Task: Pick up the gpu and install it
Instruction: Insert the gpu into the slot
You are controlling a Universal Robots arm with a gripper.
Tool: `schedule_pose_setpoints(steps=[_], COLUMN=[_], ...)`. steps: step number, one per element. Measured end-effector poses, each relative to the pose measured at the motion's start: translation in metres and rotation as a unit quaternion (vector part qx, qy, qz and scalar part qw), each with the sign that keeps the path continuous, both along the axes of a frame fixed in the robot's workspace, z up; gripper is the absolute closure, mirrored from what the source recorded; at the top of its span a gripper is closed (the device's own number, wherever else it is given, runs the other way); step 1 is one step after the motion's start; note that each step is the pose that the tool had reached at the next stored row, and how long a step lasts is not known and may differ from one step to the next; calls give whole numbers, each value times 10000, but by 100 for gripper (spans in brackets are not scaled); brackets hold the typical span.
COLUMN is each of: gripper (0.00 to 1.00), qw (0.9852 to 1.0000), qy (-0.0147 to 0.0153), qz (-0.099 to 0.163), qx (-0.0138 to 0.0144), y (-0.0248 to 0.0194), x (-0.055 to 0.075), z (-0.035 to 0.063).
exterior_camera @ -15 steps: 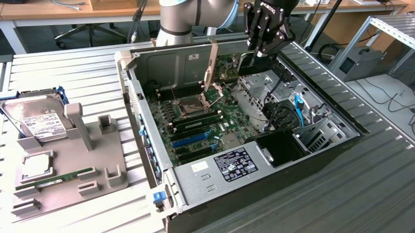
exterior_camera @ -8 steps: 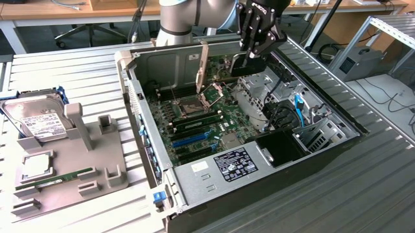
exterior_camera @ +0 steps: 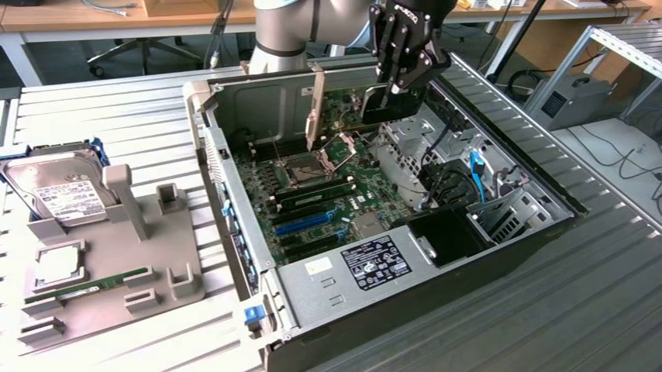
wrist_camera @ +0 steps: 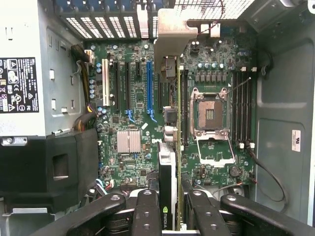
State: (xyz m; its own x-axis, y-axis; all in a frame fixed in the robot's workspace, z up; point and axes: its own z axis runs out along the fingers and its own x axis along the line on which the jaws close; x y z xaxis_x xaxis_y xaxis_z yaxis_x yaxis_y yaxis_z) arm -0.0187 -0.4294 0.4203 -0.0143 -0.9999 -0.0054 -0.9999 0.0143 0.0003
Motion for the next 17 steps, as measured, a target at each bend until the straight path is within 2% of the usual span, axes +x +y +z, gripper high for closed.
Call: schedule_pose_setpoints(steps=[9, 17], gripper=[73, 73], qw=[10000, 10000], qy=[0, 0], qz=[-1, -1], qx=[0, 0], y=[0, 0], x=[-16, -128], z=[0, 0])
